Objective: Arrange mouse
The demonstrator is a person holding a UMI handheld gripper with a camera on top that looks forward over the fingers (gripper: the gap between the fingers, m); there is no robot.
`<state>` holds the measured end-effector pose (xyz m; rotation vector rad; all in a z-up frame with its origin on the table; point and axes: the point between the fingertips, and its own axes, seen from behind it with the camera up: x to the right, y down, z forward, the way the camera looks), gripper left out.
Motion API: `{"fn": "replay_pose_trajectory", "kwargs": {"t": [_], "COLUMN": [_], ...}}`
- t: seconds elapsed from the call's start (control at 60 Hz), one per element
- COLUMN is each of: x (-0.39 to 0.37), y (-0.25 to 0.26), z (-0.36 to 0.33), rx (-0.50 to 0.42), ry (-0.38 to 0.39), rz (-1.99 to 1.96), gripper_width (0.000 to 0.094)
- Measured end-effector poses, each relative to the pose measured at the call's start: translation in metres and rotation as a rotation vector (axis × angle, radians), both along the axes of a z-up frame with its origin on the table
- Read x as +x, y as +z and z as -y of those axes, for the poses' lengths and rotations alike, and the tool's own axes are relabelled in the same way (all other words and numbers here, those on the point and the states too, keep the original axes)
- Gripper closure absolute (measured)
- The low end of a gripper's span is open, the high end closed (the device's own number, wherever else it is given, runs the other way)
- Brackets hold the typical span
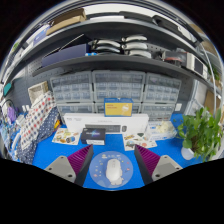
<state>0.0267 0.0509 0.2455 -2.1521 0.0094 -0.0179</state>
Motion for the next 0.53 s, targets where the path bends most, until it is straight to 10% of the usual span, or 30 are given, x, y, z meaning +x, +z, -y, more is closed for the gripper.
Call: {"fn": "replay_pose_trajectory", "kwargs": {"t": [0.533], "x": [-0.007], "y": [-0.014], "z": [0.028], "rx": [-0.035], "ry": [0.034], "rz": [-0.012], "gripper_width": [0.0098]}}
